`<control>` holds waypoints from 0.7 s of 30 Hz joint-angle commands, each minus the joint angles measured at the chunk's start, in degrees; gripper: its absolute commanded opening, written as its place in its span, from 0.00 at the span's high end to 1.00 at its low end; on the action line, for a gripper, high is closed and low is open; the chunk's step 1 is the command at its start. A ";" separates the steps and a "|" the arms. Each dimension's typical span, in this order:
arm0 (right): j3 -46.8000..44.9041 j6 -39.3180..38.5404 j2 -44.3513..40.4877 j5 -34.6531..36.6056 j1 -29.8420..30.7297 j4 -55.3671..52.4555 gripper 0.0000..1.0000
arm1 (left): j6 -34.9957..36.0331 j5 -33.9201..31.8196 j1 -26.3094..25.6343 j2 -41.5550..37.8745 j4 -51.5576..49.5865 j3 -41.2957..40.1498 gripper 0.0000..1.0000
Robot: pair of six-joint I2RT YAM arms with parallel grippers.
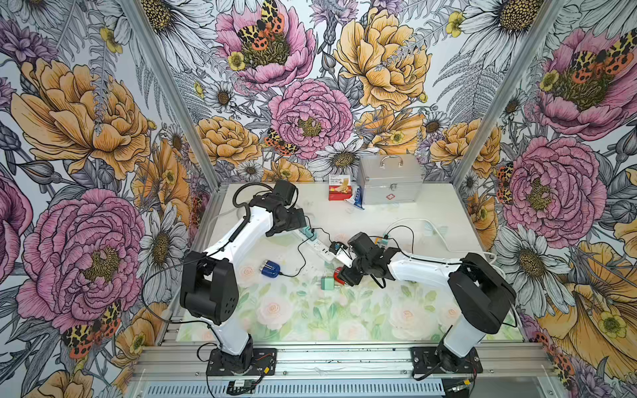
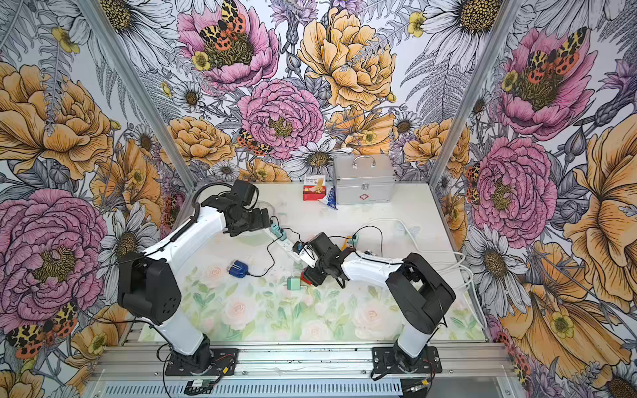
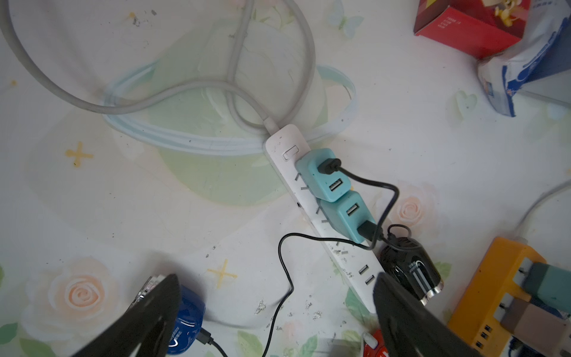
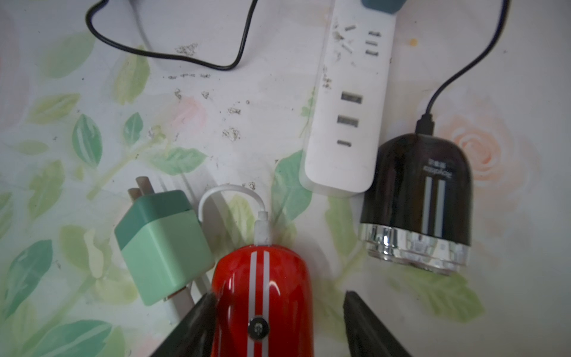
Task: Unplug the electric shaver
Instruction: Pick up the electric shaver from the center of the board.
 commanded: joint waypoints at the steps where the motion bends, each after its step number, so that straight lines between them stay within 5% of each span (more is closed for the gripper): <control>1: 1.05 0.87 1.72 -0.81 -0.36 -1.08 0.34 | 1.00 2.00 0.37 -2.35 2.25 -0.71 0.02; 21: 0.50 4.38 4.92 -0.18 -2.09 -1.49 0.38 | 0.92 4.82 -0.33 -1.38 4.53 -1.99 0.02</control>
